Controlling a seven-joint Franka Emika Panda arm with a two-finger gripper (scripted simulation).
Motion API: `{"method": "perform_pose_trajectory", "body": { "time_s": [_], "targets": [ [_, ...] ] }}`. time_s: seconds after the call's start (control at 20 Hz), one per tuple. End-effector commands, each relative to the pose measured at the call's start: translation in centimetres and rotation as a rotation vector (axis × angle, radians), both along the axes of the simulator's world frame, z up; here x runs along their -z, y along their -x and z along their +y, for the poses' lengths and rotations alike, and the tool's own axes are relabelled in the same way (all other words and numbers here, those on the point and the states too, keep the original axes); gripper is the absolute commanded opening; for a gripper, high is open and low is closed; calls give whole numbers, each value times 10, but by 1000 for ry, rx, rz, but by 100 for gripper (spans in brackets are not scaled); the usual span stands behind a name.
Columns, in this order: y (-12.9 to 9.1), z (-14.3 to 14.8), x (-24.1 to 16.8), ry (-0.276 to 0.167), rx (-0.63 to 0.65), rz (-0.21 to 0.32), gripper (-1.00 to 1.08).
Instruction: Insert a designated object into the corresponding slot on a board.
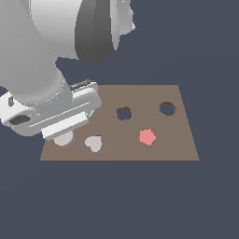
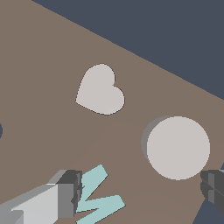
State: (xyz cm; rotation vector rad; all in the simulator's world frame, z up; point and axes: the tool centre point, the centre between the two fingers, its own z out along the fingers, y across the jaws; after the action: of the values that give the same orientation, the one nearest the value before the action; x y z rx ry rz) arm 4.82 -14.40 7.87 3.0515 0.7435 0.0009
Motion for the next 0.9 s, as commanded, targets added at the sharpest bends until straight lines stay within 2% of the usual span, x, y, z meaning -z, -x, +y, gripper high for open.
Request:
{"method": "perform_pose_trajectory", "body": {
  "time_s": [0.0,0.45,0.85],
  "targets": [
    [-7,-10,8,0,-43,0,100],
    [-26,-29,25,-1,-133,1,100],
    [-29,-33,29,-1,-149,1,100]
  ]
}}
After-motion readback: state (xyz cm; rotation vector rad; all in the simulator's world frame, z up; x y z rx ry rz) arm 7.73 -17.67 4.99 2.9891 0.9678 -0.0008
